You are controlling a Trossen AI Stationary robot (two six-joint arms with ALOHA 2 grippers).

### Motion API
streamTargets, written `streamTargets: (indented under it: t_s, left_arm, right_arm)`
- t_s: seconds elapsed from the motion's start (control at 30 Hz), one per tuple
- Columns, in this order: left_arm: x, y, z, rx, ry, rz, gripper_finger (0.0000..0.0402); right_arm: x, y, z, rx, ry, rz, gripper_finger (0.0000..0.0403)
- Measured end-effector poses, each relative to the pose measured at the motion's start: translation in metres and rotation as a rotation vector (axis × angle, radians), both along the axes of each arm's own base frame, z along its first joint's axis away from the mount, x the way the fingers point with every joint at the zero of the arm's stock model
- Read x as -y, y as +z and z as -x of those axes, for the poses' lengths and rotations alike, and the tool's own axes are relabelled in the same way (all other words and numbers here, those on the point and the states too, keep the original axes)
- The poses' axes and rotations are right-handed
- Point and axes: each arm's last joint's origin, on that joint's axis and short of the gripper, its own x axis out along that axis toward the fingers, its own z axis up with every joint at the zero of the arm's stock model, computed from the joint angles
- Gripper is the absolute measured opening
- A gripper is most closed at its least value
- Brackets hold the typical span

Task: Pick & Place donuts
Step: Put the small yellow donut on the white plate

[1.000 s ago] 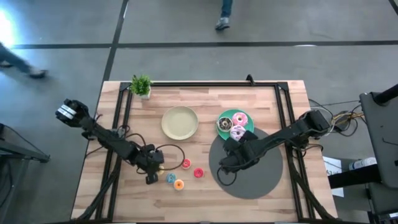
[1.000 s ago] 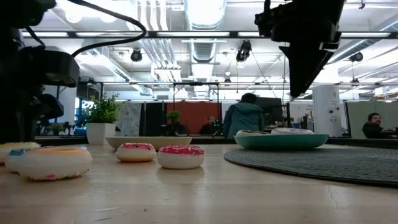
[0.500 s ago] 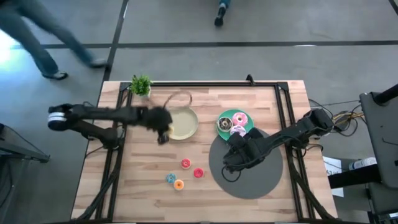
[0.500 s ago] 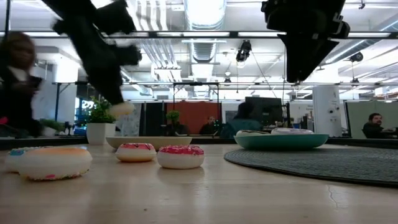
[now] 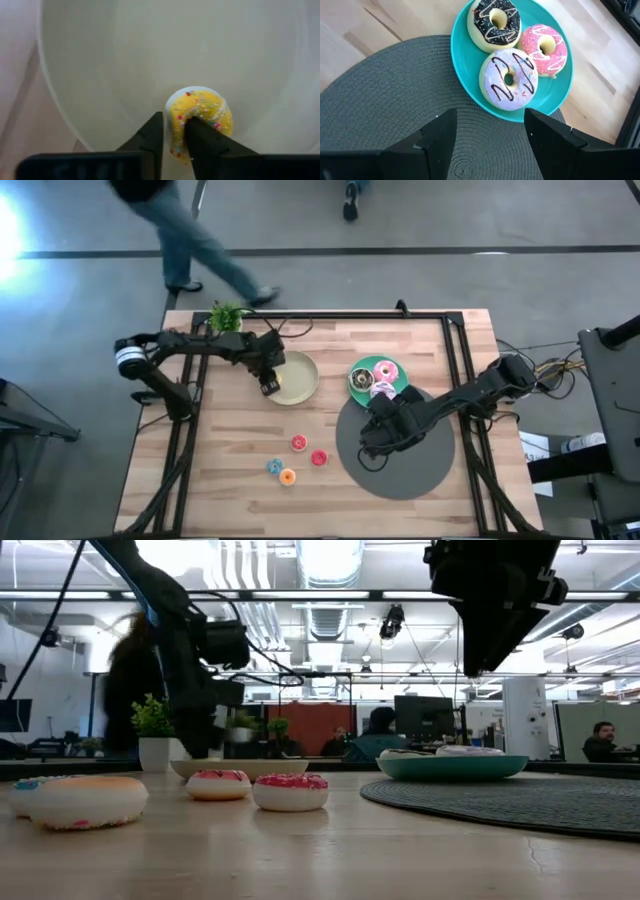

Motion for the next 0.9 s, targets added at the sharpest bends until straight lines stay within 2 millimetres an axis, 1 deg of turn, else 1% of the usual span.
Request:
streamTargets:
  t_s: [0.07, 0.17, 0.3, 0.37, 0.5, 0.6, 0.67, 0.8, 0.9]
  left_arm:
    - [0.000, 0.011, -0.001, 0.024, -0.003, -0.012, 0.0084]
    - [0.003, 0.029, 0.004, 0.070, 0.003, -0.030, 0.0116]
    - [0.006, 0.047, 0.010, 0.149, 0.008, -0.067, 0.0143]
    - [0.005, 0.045, 0.009, 0.169, 0.016, -0.073, 0.0148]
    - [0.003, 0.033, 0.002, 0.154, 0.051, -0.042, 0.0148]
    - [0.002, 0.028, 0.000, 0.143, 0.054, -0.030, 0.0148]
    - [0.002, 0.028, 0.000, 0.145, 0.048, -0.032, 0.0148]
    - [0.002, 0.032, 0.001, 0.161, 0.045, -0.037, 0.0148]
    - [0.003, 0.034, 0.001, 0.191, 0.026, -0.025, 0.0148]
  right_arm:
    - [0.000, -0.001, 0.000, -0.002, 0.000, 0.001, 0.0224]
    - [0.000, -0.002, 0.001, -0.007, 0.000, 0.003, 0.0224]
    - [0.001, -0.004, 0.002, -0.015, -0.002, 0.006, 0.0224]
    - [0.002, -0.005, 0.002, -0.017, -0.002, 0.009, 0.0224]
    - [0.003, -0.003, -0.004, 0.020, 0.027, 0.026, 0.0224]
    - [0.004, 0.001, -0.020, 0.120, 0.101, 0.001, 0.0223]
    - [0.012, 0.002, -0.036, 0.205, 0.142, -0.054, 0.0217]
    - [0.044, 0.002, -0.069, 0.426, 0.174, -0.174, 0.0196]
    - [0.072, 0.008, -0.086, 0.585, 0.168, -0.185, 0.0169]
